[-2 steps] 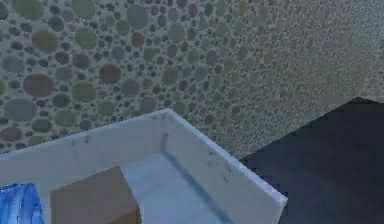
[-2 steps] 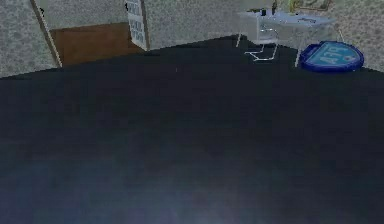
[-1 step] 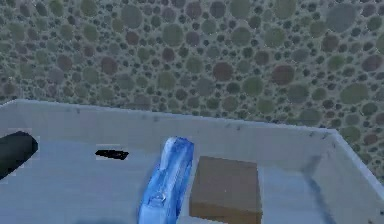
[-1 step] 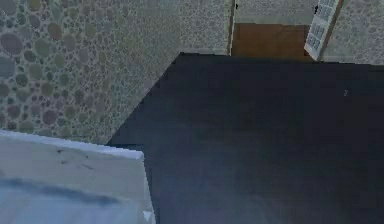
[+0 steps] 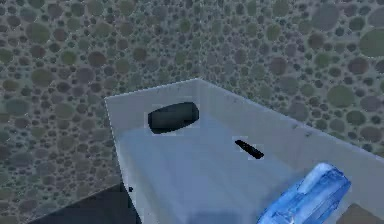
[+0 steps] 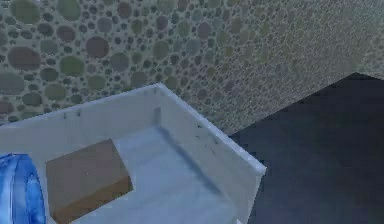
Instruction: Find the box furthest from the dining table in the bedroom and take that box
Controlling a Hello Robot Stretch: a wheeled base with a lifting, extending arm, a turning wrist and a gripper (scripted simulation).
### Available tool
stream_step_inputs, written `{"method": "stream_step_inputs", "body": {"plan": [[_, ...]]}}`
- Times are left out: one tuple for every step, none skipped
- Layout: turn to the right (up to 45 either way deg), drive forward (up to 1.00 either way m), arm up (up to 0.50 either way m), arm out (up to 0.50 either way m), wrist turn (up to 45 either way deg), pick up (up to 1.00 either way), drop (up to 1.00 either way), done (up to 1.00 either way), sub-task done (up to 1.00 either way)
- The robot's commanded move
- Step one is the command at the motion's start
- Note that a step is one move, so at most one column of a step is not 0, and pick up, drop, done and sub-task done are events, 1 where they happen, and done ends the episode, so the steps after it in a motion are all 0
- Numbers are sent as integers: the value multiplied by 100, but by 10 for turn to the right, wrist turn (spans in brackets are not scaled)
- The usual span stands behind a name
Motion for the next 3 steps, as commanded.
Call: {"method": "stream_step_inputs", "body": {"plan": [[-270,0,0,0,0,0,0,0,0],[0,0,50,0,0,0,0,0,0],[0,0,30,0,0,0,0,0,0]]}}
